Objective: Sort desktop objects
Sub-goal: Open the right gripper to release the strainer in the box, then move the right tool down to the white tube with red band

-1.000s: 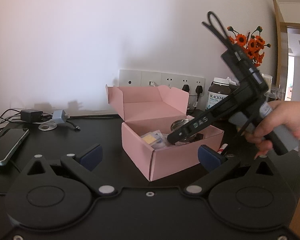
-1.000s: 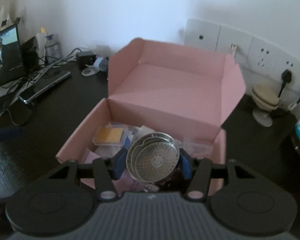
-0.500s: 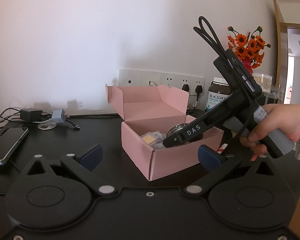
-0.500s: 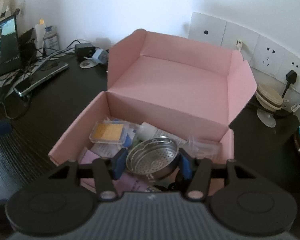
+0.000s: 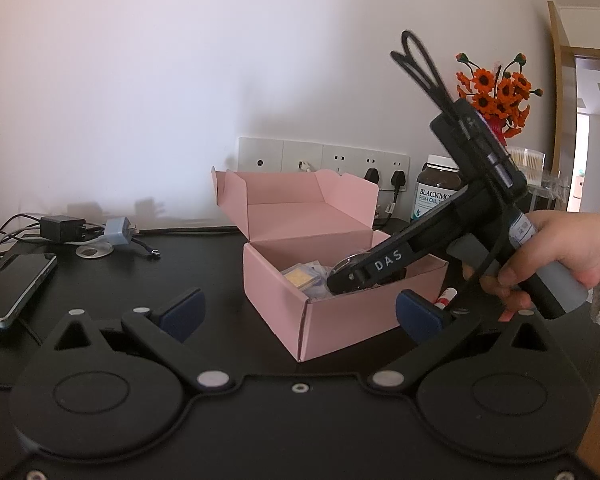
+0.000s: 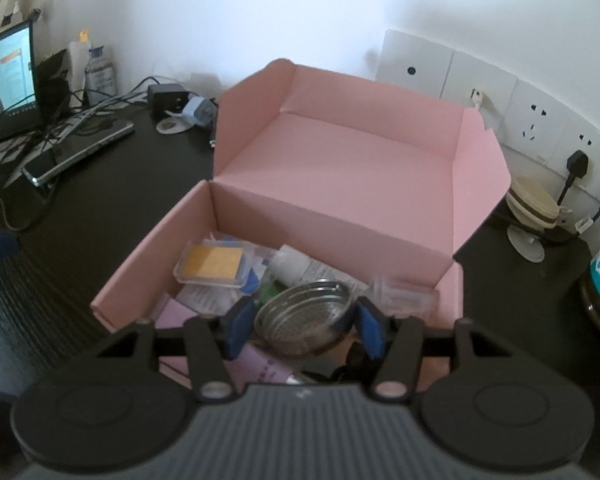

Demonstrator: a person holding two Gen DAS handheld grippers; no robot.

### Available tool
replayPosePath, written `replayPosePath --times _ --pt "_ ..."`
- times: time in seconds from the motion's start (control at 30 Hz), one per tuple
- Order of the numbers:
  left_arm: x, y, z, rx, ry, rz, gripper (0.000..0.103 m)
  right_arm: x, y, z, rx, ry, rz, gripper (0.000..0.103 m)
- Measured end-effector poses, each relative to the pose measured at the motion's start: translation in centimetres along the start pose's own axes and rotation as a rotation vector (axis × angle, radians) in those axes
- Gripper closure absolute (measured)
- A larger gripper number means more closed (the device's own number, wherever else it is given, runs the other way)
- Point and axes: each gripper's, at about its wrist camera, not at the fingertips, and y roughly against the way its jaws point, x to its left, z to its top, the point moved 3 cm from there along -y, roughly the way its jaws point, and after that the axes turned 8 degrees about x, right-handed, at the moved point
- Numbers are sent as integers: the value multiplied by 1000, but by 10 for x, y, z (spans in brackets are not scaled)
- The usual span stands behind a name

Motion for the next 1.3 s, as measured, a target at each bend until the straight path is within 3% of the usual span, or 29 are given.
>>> replayPosePath --times 0.17,0.37,0.57,0.77,1.03,1.3 --pt "1 0 0 1 2 0 0 -1 13 4 -56 2 -4 29" --pt "1 0 0 -1 4 2 0 -9 40 7 -170 -32 13 16" --pt "1 -1 0 1 7 4 0 -22 74 -11 -312 -86 20 5" --pt "1 -1 0 6 9 6 0 -40 98 -42 -384 -155 14 1" --pt "2 -2 0 7 17 10 0 -64 119 -84 -418 -227 3 1" --pt "3 -2 0 13 25 5 0 -90 106 -123 -319 -298 -28 1"
